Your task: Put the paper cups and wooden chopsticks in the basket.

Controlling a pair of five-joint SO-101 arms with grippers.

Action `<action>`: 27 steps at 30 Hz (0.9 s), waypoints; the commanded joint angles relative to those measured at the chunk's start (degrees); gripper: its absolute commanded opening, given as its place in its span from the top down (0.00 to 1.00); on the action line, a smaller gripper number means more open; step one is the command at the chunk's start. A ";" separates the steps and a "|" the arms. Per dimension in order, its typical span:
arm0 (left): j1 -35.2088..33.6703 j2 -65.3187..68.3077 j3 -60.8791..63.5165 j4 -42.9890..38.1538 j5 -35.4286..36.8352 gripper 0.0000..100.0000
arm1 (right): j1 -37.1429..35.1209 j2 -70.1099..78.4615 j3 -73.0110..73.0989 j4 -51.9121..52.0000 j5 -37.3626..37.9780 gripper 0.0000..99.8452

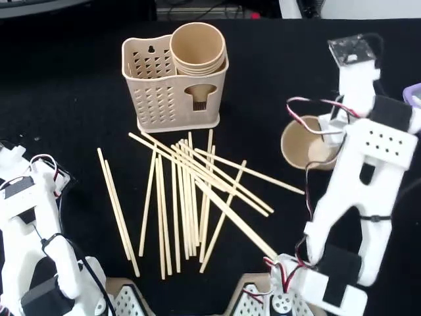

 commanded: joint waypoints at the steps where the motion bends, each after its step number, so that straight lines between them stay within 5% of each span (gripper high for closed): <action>1: -0.04 -1.93 -0.92 -0.70 0.00 0.84 | 2.55 -3.21 10.33 -10.11 0.00 0.99; 6: -0.04 -1.93 -0.75 -0.70 0.00 0.84 | 4.92 -4.26 27.03 -26.99 0.00 0.98; 12: 0.22 -1.93 -0.84 -0.70 0.00 0.84 | 9.05 -5.32 27.82 -26.81 -0.09 0.85; 18: 0.31 -1.93 -0.92 -0.70 0.00 0.84 | 10.20 -6.90 23.60 -26.46 -1.93 0.98; 23: 0.40 -1.93 -0.84 -0.70 0.00 0.84 | 5.54 -13.49 9.36 -13.98 -10.20 0.99; 27: 0.40 -1.93 -0.75 -0.70 0.00 0.84 | -6.07 -17.80 -9.27 -1.14 -14.86 0.99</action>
